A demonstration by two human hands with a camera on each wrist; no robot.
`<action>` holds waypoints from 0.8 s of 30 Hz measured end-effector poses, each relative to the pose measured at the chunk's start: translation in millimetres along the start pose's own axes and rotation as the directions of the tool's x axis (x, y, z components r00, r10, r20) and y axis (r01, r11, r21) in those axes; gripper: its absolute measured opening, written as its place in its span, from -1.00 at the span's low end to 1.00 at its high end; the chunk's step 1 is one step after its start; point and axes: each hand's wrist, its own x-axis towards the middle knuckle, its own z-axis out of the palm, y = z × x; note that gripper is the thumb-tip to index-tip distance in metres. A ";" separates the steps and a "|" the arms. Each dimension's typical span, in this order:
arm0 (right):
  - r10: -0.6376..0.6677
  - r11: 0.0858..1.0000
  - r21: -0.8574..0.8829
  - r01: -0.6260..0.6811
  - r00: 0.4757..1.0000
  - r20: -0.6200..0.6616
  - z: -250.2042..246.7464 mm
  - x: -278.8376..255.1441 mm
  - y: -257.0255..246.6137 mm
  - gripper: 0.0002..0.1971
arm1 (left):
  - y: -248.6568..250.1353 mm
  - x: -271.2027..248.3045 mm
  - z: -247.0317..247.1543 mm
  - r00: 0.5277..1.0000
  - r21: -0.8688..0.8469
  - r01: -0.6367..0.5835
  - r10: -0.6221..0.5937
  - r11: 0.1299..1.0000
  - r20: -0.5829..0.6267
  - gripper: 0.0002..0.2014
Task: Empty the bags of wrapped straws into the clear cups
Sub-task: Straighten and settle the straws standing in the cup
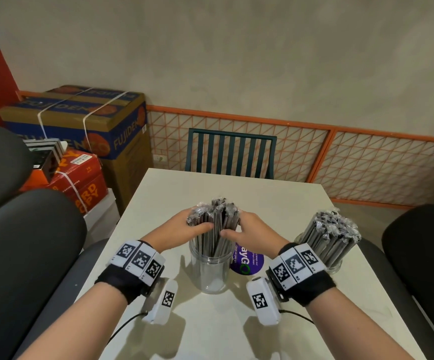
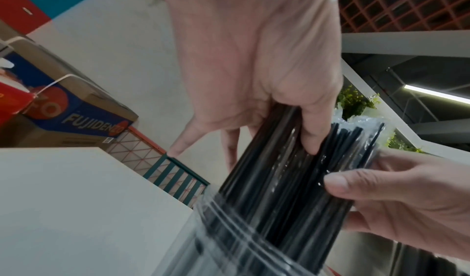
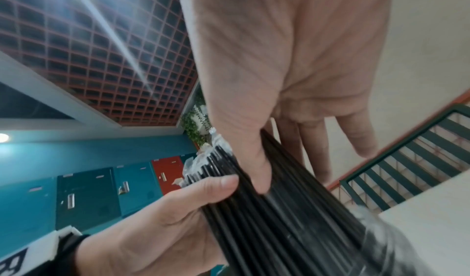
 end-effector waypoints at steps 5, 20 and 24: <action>0.064 0.996 -0.065 -0.054 0.984 0.164 1.1 6.0 7.6 -0.48 | 0.9 3.7 -2.3 0.982 0.145 0.079 -0.102 0.986 0.157 -0.52; 0.042 0.977 0.196 -0.083 0.978 0.203 12.7 -5.0 32.3 0.06 | -18.2 -34.4 46.9 0.983 -0.068 0.081 -0.091 0.994 -0.163 0.15; 0.025 0.977 0.200 -0.074 0.972 0.234 10.3 4.1 29.9 0.15 | -12.3 -29.1 58.3 0.964 -0.089 0.064 -0.085 0.994 -0.253 0.11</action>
